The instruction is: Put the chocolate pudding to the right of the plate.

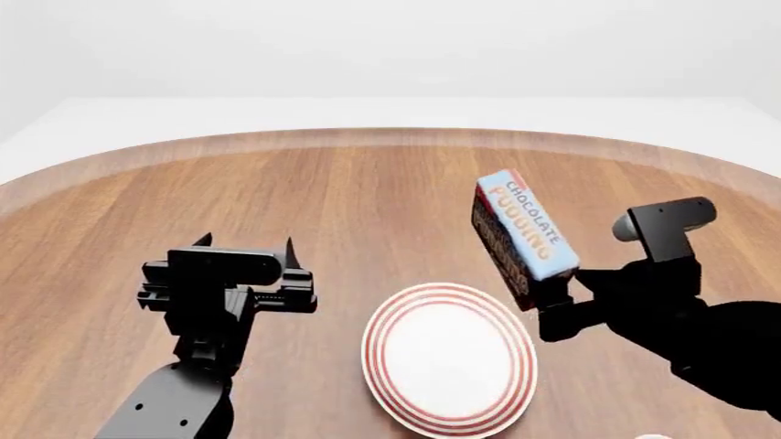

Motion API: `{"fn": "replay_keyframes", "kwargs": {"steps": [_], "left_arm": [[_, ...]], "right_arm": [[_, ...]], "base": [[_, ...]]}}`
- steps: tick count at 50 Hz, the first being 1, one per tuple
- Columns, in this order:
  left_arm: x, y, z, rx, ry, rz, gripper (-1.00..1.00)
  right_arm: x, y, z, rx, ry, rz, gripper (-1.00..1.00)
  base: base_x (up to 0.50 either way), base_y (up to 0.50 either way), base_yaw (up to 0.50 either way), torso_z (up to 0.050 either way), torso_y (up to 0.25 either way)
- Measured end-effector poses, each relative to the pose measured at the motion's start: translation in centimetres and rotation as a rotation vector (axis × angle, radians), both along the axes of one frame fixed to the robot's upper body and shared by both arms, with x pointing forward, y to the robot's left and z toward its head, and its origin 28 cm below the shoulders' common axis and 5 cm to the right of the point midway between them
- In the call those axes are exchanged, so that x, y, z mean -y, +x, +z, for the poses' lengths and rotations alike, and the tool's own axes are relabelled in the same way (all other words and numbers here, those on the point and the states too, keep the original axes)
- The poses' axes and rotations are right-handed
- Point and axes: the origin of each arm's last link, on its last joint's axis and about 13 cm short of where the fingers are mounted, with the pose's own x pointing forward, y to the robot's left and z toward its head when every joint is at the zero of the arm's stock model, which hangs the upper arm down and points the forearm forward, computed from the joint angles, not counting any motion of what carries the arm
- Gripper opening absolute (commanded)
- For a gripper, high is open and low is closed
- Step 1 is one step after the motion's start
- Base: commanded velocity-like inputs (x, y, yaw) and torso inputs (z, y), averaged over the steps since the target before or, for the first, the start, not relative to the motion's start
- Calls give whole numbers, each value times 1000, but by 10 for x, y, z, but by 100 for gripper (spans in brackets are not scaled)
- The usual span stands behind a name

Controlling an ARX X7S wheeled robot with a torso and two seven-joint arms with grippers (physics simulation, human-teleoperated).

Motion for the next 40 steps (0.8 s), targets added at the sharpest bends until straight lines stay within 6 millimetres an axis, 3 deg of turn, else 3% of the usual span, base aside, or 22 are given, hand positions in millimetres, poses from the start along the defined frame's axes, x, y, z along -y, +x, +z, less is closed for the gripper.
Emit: {"fn": "replay_keyframes", "kwargs": {"steps": [15,40], "left_arm": [[0,0,0,0,0,1,100],[1,1,-2,-3,0,-1,100]], "right_arm": [[26,-7,-10,-8,26,-138,-100],[50,-8,-32,-56,59,-251,-100]], "base": [[0,0,0,0,0],[0,0,0,0,0]]}}
